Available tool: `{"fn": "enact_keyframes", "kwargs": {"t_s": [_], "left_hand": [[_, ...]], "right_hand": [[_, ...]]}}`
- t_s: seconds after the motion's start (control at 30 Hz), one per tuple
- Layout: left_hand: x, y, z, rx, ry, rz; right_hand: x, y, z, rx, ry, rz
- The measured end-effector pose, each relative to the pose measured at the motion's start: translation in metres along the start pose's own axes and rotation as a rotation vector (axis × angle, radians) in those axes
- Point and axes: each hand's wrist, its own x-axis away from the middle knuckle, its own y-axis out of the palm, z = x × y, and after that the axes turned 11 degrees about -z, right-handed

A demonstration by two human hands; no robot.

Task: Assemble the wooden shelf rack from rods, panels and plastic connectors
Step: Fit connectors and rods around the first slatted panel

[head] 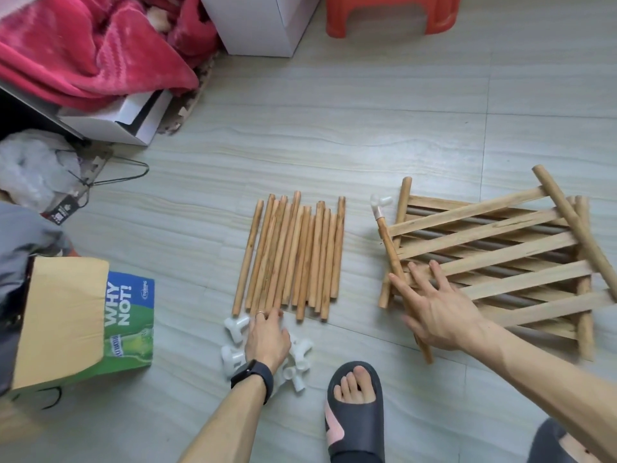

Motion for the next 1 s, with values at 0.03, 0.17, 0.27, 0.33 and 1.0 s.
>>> {"fn": "enact_keyframes", "kwargs": {"t_s": [0.03, 0.17, 0.27, 0.33, 1.0], "left_hand": [[-0.002, 0.001, 0.001, 0.022, -0.005, -0.001], [-0.005, 0.005, 0.001, -0.042, 0.029, -0.026], [-0.001, 0.007, -0.002, -0.255, 0.119, -0.005], [0.002, 0.009, -0.003, -0.415, 0.192, -0.078], [0.004, -0.070, 0.055, 0.524, 0.065, -0.614]], "right_hand": [[0.000, 0.000, 0.000, 0.000, -0.002, -0.001], [0.000, -0.002, 0.001, -0.006, -0.007, -0.005], [0.000, -0.001, 0.000, -0.004, -0.005, -0.003], [0.000, -0.001, 0.000, -0.008, -0.005, -0.003], [0.003, -0.004, 0.001, -0.062, -0.027, -0.034]]}}
